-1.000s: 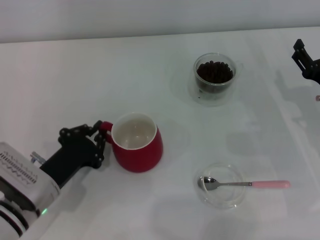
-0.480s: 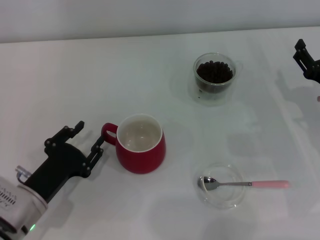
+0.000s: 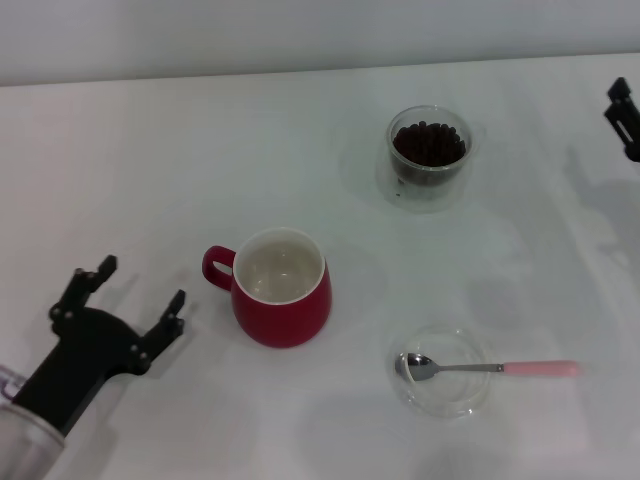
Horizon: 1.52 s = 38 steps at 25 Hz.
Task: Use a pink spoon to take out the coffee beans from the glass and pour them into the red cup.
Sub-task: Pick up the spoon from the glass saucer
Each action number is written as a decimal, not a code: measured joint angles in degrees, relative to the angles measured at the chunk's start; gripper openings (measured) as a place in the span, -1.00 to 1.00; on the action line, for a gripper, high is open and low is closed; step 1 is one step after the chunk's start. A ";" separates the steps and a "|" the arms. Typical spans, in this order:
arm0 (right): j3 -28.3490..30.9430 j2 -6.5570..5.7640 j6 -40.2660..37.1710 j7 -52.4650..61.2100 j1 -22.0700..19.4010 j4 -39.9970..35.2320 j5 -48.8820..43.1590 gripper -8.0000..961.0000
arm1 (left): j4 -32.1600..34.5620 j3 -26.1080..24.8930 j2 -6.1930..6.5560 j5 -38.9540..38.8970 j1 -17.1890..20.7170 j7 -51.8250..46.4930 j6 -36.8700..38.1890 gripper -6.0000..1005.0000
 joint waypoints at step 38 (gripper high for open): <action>-41.28 -1.93 -12.79 56.28 -22.16 -8.52 -0.36 0.79 | 0.62 0.36 -0.38 -17.55 2.01 -6.96 9.15 0.74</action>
